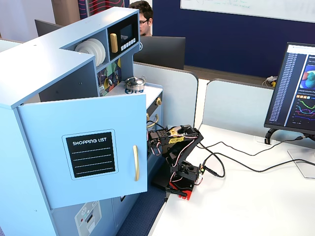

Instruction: Pick up the green pineapple from the left cabinet and place it in the green recipient

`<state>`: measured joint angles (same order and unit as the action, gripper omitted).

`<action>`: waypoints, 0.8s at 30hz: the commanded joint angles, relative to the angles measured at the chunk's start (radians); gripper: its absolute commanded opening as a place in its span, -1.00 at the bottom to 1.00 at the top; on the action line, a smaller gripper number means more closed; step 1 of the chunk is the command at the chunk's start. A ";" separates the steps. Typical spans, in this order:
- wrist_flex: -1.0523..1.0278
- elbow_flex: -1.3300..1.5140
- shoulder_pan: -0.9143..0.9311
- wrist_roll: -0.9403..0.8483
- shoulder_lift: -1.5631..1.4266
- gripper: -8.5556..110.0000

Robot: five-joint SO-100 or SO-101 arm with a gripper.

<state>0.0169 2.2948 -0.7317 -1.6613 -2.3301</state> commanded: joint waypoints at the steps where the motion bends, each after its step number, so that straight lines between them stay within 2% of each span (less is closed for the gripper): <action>1: 0.060 -0.115 0.020 0.044 0.074 -0.28; 14: 0.140 -0.318 0.041 0.067 0.331 -0.08; 24: 0.144 -0.468 0.035 0.057 0.494 -0.09</action>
<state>0.1289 1.9405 -0.7026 -1.5969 -1.8638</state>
